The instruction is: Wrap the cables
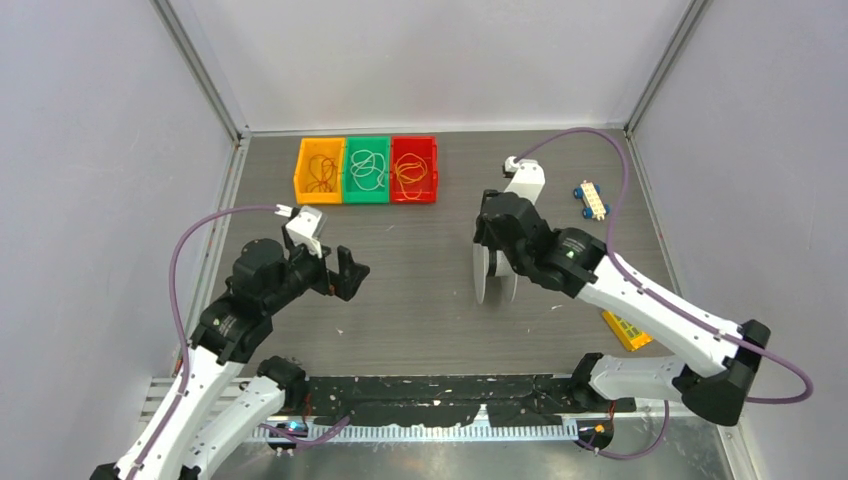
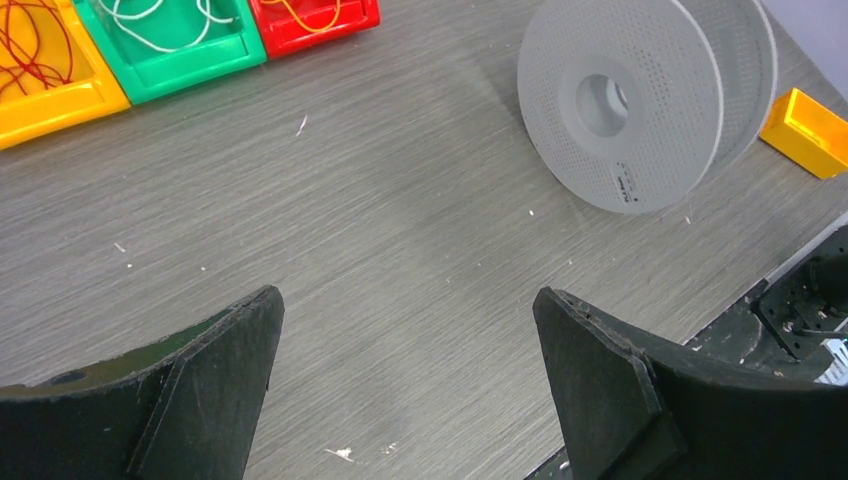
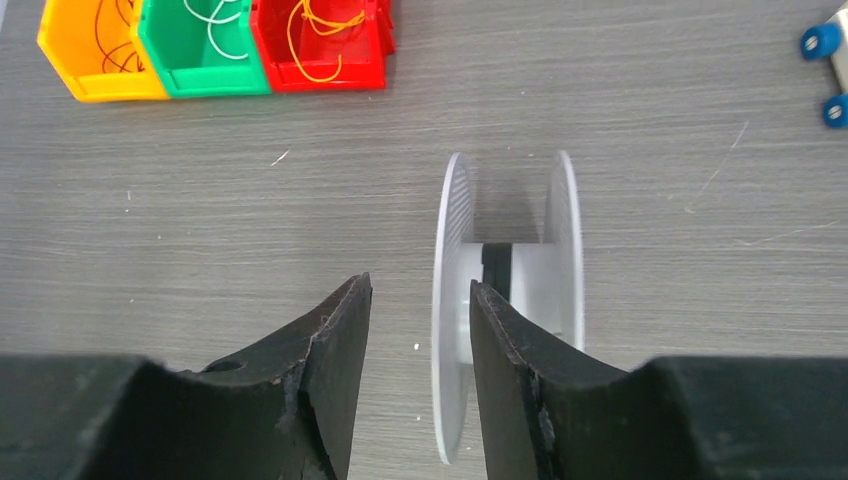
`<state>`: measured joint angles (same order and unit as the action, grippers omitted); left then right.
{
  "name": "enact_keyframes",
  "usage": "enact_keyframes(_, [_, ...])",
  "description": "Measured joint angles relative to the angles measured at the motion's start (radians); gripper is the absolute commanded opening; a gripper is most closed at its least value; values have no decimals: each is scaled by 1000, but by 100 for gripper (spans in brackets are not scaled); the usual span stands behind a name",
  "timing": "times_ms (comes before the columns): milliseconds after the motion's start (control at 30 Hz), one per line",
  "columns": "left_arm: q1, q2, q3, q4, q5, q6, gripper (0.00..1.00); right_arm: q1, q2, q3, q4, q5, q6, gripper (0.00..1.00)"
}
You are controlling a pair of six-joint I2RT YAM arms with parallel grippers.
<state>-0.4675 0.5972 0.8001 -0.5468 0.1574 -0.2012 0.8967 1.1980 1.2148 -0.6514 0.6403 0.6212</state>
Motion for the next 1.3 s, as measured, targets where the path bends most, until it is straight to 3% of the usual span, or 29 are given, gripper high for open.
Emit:
enact_keyframes(200, [-9,200,168,-105,-50,6,90,0,-149,-71,-39,18,-41,47])
enact_keyframes(400, [-16,422,329,-93,-96,-4,82,0,-284,-187,-97,37,-48,46])
enact_keyframes(633, [-18,681,423,44,-195,-135,72,0,-287,-306,-64,21,-60,42])
enact_keyframes(867, [-18,978,572,154,-222,-232,55,-3,-291,-389,-2,6,-87,42])
enact_keyframes(1300, [-14,1337,731,241,-332,-484,49,-4,-304,-414,77,-40,-149,43])
